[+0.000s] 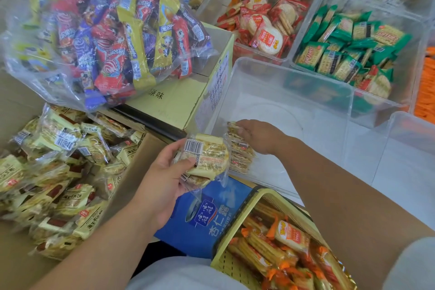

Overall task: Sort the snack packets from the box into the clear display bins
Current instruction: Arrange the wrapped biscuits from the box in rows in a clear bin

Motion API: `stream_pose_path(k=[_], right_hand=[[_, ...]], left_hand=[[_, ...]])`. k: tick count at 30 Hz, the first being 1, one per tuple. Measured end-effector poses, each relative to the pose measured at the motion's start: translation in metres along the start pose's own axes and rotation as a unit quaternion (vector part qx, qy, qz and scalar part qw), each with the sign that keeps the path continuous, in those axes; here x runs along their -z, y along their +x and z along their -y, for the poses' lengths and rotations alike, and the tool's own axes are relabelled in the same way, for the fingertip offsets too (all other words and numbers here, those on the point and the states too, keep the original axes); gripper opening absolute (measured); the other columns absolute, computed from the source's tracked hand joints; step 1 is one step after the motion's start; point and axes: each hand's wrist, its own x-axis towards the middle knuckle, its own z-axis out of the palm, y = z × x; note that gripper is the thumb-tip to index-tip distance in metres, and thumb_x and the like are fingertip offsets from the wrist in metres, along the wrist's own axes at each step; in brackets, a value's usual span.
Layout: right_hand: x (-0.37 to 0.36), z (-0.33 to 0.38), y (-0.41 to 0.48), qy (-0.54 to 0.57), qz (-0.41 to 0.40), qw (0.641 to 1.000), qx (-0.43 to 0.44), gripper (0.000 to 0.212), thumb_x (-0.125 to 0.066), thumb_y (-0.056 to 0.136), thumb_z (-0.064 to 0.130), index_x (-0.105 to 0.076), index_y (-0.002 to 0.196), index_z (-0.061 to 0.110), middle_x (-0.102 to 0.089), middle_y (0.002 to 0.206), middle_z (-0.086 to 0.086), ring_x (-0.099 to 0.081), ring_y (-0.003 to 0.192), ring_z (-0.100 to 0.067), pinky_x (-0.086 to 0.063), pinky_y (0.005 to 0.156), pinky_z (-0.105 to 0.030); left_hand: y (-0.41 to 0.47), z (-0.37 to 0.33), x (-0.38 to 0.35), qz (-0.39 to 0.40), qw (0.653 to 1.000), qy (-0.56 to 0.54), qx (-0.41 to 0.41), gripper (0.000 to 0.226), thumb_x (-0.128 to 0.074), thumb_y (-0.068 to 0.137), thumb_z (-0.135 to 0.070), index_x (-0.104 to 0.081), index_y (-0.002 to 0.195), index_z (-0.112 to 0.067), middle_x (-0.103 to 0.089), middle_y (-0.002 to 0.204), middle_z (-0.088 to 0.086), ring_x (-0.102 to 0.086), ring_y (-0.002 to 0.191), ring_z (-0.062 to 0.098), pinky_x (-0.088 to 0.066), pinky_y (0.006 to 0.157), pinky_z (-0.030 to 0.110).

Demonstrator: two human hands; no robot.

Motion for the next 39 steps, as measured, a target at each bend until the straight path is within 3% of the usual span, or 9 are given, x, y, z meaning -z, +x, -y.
stream_pose_path(k=[5,8,12,16,21,27,32,35,39], right_hand=[[0.001,0.009,-0.01,-0.027,-0.02,0.999,-0.022,0.057,-0.036,0.105,0.054,-0.036,0.153,0.024,-0.048,0.151,-0.008,-0.046,0.134,-0.034,-0.04,0.107,-0.047],[0.006,0.023,-0.025,-0.083,-0.08,0.993,-0.011,0.062,-0.044,0.101,0.055,-0.033,0.155,0.027,-0.04,0.156,-0.006,-0.039,0.138,-0.033,-0.037,0.11,-0.049],[0.009,0.048,-0.07,0.01,-0.148,0.981,0.121,0.074,-0.07,0.091,0.038,-0.033,0.154,0.038,-0.036,0.159,0.001,-0.037,0.142,-0.024,-0.033,0.113,-0.036],[0.001,0.071,-0.119,0.138,-0.164,0.947,0.241,0.063,-0.081,0.082,0.024,-0.058,0.138,0.042,-0.042,0.156,0.012,-0.04,0.141,-0.01,-0.036,0.112,-0.029],[-0.012,0.075,-0.144,0.228,-0.205,0.93,0.202,0.034,-0.08,0.087,0.019,-0.075,0.12,0.024,-0.065,0.134,0.011,-0.057,0.126,-0.007,-0.045,0.106,-0.028],[-0.016,0.081,-0.161,0.606,-0.118,0.784,0.07,0.036,-0.066,0.086,0.049,-0.076,0.106,0.021,-0.078,0.102,-0.007,-0.076,0.095,-0.023,-0.06,0.078,-0.028],[-0.022,0.088,-0.16,0.598,-0.13,0.791,0.022,0.022,-0.068,0.094,0.037,-0.072,0.112,0.026,-0.077,0.103,-0.004,-0.075,0.095,-0.023,-0.061,0.075,-0.03],[-0.026,0.089,-0.158,0.449,-0.242,0.86,-0.021,0.038,-0.073,0.09,0.038,-0.057,0.124,0.045,-0.062,0.118,0.011,-0.065,0.103,-0.006,-0.057,0.086,-0.031],[-0.027,0.094,-0.164,0.27,-0.291,0.916,0.062,0.038,-0.066,0.088,0.054,-0.062,0.122,0.04,-0.052,0.122,0.02,-0.052,0.119,-0.004,-0.051,0.096,-0.033]], left_hand=[[-0.008,-0.008,-0.001,0.003,1.0,-0.02,-0.002,0.052,-0.07,0.084,-0.018,-0.063,0.135,-0.022,-0.075,0.122,0.011,-0.073,0.107,0.033,-0.055,0.094,0.055],[-0.013,-0.014,-0.001,0.001,0.999,-0.032,0.004,0.048,-0.071,0.082,-0.022,-0.068,0.13,-0.018,-0.074,0.122,0.015,-0.072,0.101,0.033,-0.056,0.083,0.049],[-0.017,-0.019,0.002,0.006,0.999,-0.042,0.008,0.036,-0.068,0.082,-0.023,-0.076,0.115,-0.013,-0.075,0.118,0.018,-0.075,0.093,0.028,-0.062,0.065,0.039],[-0.019,-0.017,0.001,0.005,0.999,0.035,0.03,0.019,-0.064,0.094,-0.019,-0.08,0.105,-0.021,-0.076,0.115,0.016,-0.077,0.09,0.027,-0.063,0.066,0.038],[-0.026,-0.016,-0.006,0.014,0.991,0.122,0.053,0.055,-0.054,0.082,-0.074,-0.079,0.104,-0.03,-0.078,0.111,0.011,-0.076,0.102,0.032,-0.056,0.093,0.052],[-0.034,-0.016,-0.008,0.057,0.981,0.187,0.009,0.057,-0.043,0.09,-0.078,-0.073,0.115,-0.037,-0.078,0.111,0.009,-0.076,0.099,0.033,-0.059,0.077,0.044],[-0.036,-0.014,-0.011,0.069,0.984,0.163,-0.038,0.024,-0.072,0.088,-0.046,-0.079,0.103,-0.029,-0.079,0.105,0.01,-0.077,0.093,0.028,-0.061,0.072,0.035],[-0.035,-0.011,-0.014,0.016,0.992,0.118,-0.038,0.011,-0.071,0.091,-0.03,-0.081,0.094,-0.026,-0.08,0.101,0.012,-0.078,0.087,0.027,-0.063,0.068,0.034],[-0.035,-0.006,-0.018,-0.044,0.986,0.143,-0.076,0.013,-0.07,0.096,-0.025,-0.081,0.091,-0.029,-0.081,0.096,0.006,-0.078,0.088,0.025,-0.062,0.074,0.038]])
